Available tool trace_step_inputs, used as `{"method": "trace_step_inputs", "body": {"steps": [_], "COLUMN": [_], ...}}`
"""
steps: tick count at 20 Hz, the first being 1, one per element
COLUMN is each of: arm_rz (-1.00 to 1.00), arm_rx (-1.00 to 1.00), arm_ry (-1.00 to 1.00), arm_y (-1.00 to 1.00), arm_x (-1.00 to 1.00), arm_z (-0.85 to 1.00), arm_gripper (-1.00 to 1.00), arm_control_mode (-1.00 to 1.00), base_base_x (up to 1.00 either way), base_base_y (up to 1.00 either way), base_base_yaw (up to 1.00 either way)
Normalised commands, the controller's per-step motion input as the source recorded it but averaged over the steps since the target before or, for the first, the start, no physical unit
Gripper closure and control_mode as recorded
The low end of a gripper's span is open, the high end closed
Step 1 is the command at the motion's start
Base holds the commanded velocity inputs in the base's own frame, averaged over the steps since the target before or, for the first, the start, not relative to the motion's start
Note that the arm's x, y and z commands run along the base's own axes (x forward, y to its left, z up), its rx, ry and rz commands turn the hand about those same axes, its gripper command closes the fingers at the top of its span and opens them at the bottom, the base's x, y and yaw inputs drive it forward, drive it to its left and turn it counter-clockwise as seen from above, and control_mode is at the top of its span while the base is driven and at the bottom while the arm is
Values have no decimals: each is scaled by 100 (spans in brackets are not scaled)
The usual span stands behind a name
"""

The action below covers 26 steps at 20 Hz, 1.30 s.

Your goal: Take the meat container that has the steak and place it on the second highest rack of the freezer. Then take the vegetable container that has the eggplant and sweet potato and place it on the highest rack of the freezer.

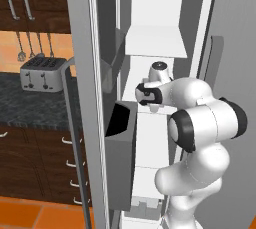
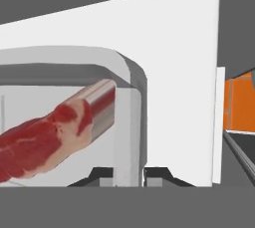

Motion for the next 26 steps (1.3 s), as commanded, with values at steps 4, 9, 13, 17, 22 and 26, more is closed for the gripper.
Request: {"method": "trace_step_inputs", "body": {"steps": [4, 9, 13, 17, 22, 26], "arm_rz": [0, 0, 0, -1, -5, -3], "arm_rx": [0, 0, 0, 0, 0, 0], "arm_ry": [0, 0, 0, 0, -7, -17], "arm_y": [0, 0, 0, 0, 0, 0], "arm_x": [0, 0, 0, 0, -10, -31], "arm_z": [0, 0, 0, 0, 10, 19], "arm_gripper": [-100, -100, -100, -100, -100, -100], "arm_control_mode": [-100, -100, -100, -100, -100, -100], "base_base_x": [0, 0, 0, 0, 0, 0], "base_base_y": [0, 0, 0, 0, 0, 0], "base_base_yaw": [0, 0, 0, 0, 0, 0]}}
